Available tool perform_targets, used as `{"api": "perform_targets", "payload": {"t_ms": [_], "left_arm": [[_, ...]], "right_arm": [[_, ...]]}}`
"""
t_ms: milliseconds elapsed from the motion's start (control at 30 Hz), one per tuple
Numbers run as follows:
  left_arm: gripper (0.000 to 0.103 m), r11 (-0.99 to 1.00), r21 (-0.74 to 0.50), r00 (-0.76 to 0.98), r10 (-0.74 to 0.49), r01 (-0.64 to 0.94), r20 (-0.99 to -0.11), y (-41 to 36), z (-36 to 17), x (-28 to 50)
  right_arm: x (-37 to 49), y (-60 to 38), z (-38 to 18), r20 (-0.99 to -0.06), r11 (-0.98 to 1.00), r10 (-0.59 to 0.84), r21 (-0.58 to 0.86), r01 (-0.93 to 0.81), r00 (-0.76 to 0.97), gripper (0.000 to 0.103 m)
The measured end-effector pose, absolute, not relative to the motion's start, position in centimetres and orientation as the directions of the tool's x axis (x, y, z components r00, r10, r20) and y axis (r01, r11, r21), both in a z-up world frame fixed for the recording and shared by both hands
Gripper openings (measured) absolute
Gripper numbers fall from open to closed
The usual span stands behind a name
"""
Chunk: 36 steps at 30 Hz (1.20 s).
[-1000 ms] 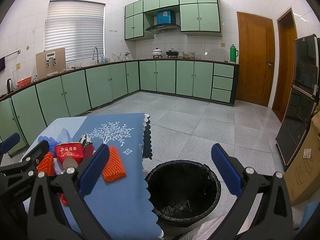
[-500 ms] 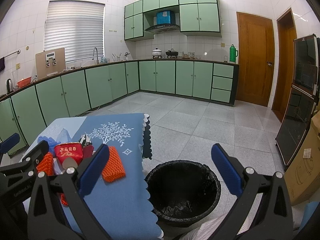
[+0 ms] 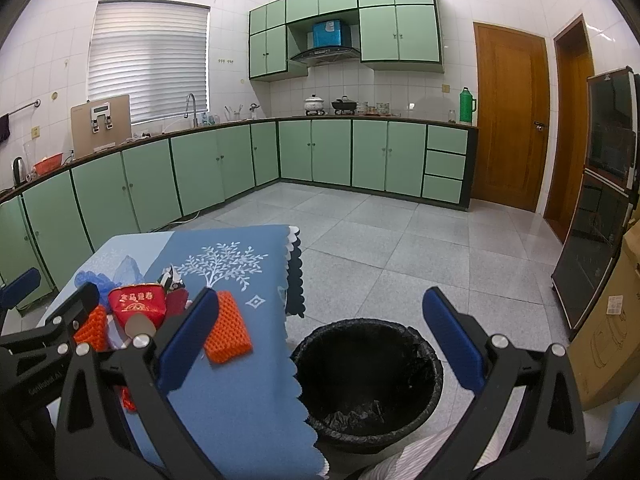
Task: Collect trash
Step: 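Close the left tool on an orange foam net while the right tool grasps another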
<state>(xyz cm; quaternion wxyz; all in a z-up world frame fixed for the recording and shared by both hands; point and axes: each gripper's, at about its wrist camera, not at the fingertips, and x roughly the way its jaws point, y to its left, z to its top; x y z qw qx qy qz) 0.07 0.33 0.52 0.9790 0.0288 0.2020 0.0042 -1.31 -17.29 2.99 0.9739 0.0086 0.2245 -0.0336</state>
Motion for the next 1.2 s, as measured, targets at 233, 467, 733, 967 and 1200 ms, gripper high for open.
{"api": "perform_targets", "payload": {"t_ms": [233,467,733,967,1200], "left_arm": [[0.097,0.999,0.049,0.913,0.021,-0.001,-0.407,0.6,0.0,0.3],[0.097,0.995,0.062,0.910,0.092,-0.073,-0.405,3.5,-0.5,0.9],[0.097,0.966,0.096,0.854,0.258,-0.241,-0.452,10.4,-2.3,2.0],[0.093,0.968,0.094,0.817,0.249,-0.235,-0.519,13.1,-4.9,2.8],[0.089,0.981,0.064,0.777,0.184,-0.183,-0.602,13.0,-7.8,4.5]], "right_arm": [[-1.3,-17.2,2.8,-0.438,0.998,-0.060,0.004,0.069,0.897,0.098],[-0.3,-16.0,2.3,-0.449,0.999,-0.030,0.009,0.039,0.893,0.098],[2.4,-12.5,0.9,-0.484,0.998,0.068,0.025,-0.063,0.872,0.083],[5.1,-9.0,-0.8,-0.524,0.990,0.139,0.043,-0.137,0.840,0.080],[6.4,-7.5,-2.7,-0.566,0.989,0.131,0.017,-0.147,0.814,0.080]]}}
